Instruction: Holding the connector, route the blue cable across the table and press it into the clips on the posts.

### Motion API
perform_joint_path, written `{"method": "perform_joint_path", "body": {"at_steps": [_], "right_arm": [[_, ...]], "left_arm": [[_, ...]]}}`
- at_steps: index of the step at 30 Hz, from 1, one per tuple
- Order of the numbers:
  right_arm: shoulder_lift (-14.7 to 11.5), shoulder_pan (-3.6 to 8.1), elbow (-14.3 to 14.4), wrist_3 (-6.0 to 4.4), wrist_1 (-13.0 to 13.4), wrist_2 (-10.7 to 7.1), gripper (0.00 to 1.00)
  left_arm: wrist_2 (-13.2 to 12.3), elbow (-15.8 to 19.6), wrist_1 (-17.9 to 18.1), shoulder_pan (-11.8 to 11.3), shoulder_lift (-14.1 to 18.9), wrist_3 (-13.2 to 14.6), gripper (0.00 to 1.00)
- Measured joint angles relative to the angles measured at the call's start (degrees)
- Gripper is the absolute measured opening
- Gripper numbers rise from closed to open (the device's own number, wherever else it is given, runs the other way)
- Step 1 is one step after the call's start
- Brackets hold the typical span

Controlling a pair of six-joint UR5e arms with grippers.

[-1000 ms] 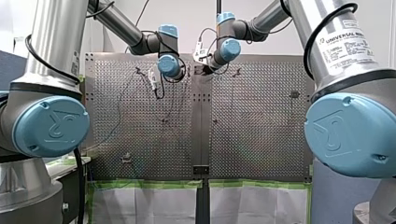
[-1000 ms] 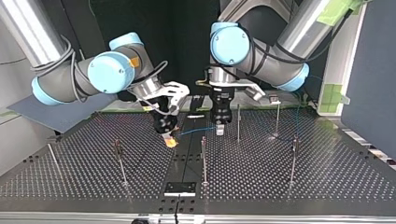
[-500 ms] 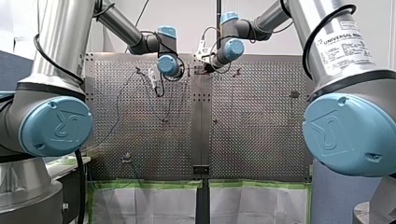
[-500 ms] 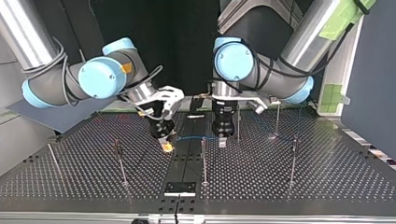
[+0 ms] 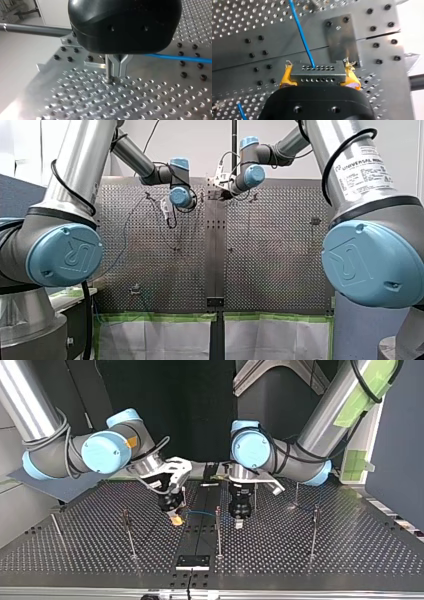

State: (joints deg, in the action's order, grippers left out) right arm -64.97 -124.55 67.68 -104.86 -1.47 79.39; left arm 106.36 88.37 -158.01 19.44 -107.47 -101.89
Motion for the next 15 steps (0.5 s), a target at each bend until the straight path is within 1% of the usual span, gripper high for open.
{"method": "perform_joint_path", "body": {"at_steps": [3, 7, 12, 15], "right_arm": [[0.8, 0.46, -0.2, 0.05, 0.1, -0.02, 0.0], [1.5, 1.33, -1.0, 0.01, 0.3, -0.03, 0.0], [2.4, 2.53, -2.5, -0.07, 0.3, -0.15, 0.0], [2.8, 3.17, -3.2, -0.09, 0.3, -0.28, 0.0]], "left_arm": [[-0.5, -0.8, 0.1, -0.3, -1.1, 0.0, 0.0], [-0.7, -1.3, 0.4, -0.6, -1.6, -0.3, 0.0], [-1.5, -2.6, 1.2, -2.3, -1.7, -0.9, 0.0], [-2.1, -2.8, 1.4, -3.0, -1.7, -1.1, 0.0]]}}
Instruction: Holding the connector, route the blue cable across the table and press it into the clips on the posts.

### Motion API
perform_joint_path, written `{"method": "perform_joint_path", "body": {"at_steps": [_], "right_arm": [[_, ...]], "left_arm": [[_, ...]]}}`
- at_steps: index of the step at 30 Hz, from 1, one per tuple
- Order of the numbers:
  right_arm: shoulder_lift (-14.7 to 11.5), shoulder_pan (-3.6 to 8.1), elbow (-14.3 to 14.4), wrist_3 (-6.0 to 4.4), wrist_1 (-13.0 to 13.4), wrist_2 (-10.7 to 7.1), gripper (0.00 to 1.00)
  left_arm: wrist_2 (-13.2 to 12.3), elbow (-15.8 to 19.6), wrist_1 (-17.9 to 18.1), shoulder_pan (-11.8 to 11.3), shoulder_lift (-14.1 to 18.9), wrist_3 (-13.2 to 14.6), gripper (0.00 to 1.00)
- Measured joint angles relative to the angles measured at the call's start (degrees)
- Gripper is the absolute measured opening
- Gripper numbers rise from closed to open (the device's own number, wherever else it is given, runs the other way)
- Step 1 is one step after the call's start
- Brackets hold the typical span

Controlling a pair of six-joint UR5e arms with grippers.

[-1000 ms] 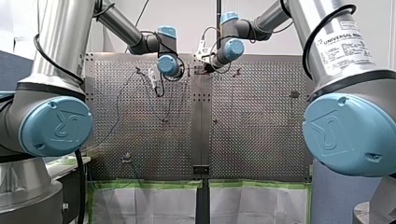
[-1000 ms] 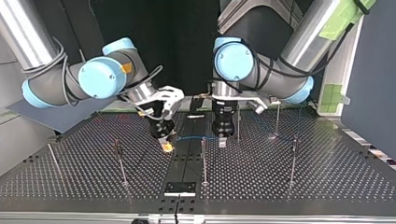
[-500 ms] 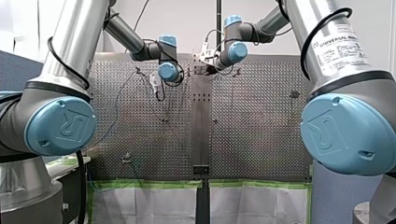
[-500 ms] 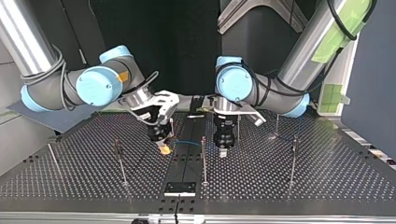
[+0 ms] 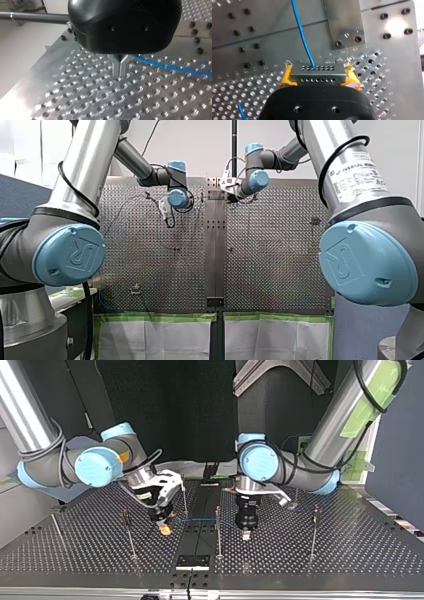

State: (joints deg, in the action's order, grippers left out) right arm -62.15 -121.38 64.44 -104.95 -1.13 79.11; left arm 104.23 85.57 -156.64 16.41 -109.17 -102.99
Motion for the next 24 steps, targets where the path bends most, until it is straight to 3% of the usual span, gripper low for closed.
{"method": "perform_joint_path", "body": {"at_steps": [7, 9, 11, 12, 14, 15, 17, 18, 19, 24], "right_arm": [[0.6, 1.14, -0.9, -0.01, 0.0, -0.4, 0.0], [0.6, 1.26, -1.0, -0.01, -0.1, -0.51, 0.0], [0.6, 1.39, -1.0, 0.01, -0.1, -0.57, 0.0], [0.6, 1.44, -1.0, 0.03, -0.2, -0.58, 0.0], [0.6, 1.5, -1.1, 0.14, -0.2, -0.6, 0.0], [0.6, 1.51, -1.1, 0.19, -0.3, -0.61, 0.0], [0.5, 1.55, -1.1, 0.28, -0.4, -0.58, 0.0], [0.5, 1.58, -1.1, 0.3, -0.5, -0.57, 0.0], [0.4, 1.6, -1.1, 0.31, -0.5, -0.55, 0.0], [0.0, 1.73, -1.0, 0.4, -0.8, -0.53, 0.0]], "left_arm": [[-0.8, -0.1, -0.2, -0.8, 0.0, -0.4, 0.0], [-0.9, -0.1, -0.7, -0.7, 0.0, -0.6, 0.05], [-0.9, -0.1, -1.2, -0.6, 0.0, -0.7, 0.27], [-0.9, 0.0, -1.5, -0.5, 0.0, -0.7, 0.27], [-0.9, 0.0, -2.1, -0.3, 0.0, -0.8, 0.53], [-0.9, 0.0, -2.5, -0.2, 0.0, -0.8, 0.53], [-0.9, 0.0, -3.3, 0.0, 0.1, -0.9, 0.83], [-0.9, 0.0, -3.8, 0.1, 0.1, -0.9, 0.83], [-0.9, 0.0, -4.3, 0.2, 0.1, -0.9, 0.96], [-0.8, 0.0, -7.1, 0.5, 0.2, -0.7, 1.0]]}}
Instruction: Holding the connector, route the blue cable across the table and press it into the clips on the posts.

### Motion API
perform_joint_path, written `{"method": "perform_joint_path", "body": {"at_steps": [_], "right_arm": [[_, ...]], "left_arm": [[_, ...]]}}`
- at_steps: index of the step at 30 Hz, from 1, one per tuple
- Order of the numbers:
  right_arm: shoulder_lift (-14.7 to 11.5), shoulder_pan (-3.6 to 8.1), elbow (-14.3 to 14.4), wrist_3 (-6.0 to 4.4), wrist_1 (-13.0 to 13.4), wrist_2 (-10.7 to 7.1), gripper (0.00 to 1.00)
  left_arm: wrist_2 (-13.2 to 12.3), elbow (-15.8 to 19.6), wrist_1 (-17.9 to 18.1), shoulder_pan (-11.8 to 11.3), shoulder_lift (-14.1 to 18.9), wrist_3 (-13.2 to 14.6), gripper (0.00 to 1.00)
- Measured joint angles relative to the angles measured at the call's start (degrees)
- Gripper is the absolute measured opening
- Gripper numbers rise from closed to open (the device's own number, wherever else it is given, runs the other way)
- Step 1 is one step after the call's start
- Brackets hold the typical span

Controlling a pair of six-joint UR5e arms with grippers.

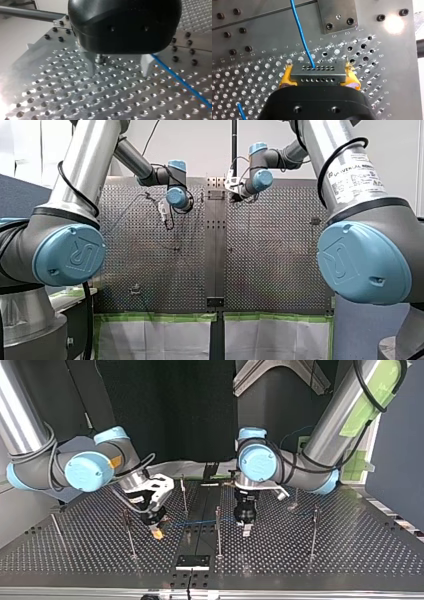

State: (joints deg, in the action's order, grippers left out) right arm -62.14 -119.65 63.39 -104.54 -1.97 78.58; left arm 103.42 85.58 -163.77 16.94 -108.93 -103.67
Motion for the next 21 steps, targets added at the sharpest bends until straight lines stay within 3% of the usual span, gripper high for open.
{"method": "perform_joint_path", "body": {"at_steps": [6, 14, 21], "right_arm": [[-1.1, 0.21, 0.1, 0.02, -0.7, 0.34, 0.0], [-1.9, 0.48, 0.5, 0.23, -1.9, 1.51, 0.0], [-2.2, 0.53, 1.3, 0.37, -2.2, 1.74, 0.0]], "left_arm": [[0.2, 1.7, -3.3, 0.5, 1.6, 0.4, 1.0], [-2.5, 6.1, -1.8, 1.4, 6.0, -0.2, 1.0], [-2.7, 10.2, -4.0, 2.7, 10.1, 0.2, 1.0]]}}
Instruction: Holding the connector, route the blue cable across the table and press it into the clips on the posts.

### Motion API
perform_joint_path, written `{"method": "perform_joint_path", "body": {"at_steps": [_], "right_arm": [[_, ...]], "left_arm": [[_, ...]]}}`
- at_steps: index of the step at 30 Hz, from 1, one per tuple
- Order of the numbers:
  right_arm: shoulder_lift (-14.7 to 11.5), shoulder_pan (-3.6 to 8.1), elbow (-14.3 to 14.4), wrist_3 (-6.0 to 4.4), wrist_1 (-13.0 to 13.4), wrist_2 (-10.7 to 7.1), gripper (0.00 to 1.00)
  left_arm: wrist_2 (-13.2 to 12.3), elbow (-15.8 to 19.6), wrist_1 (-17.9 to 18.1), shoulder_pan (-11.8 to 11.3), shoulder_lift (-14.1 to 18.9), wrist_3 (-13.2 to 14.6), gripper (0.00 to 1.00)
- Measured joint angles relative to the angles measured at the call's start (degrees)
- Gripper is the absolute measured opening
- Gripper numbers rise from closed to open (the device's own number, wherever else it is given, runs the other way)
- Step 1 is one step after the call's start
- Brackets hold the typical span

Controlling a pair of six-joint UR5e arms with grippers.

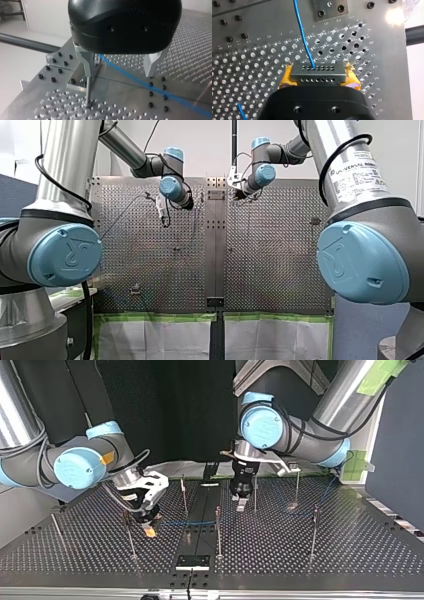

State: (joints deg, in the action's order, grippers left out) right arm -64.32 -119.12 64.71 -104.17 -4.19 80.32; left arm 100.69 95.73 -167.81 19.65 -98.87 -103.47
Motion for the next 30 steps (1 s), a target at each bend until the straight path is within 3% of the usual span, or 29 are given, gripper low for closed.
{"method": "perform_joint_path", "body": {"at_steps": [9, 15, 30], "right_arm": [[-0.2, 0.37, 0.3, 0.11, -0.1, 0.3, 0.0], [-0.3, 0.64, 1.2, 0.57, -0.1, 0.58, 0.0], [-1.8, 0.79, 1.4, 0.89, -0.2, 0.64, 0.0]], "left_arm": [[0.1, 5.1, -0.7, 2.4, 5.3, 1.4, 1.0], [2.4, 4.4, 1.0, 5.3, 7.6, 2.3, 1.0], [11.5, -4.2, -1.2, 14.4, 0.5, 4.6, 1.0]]}}
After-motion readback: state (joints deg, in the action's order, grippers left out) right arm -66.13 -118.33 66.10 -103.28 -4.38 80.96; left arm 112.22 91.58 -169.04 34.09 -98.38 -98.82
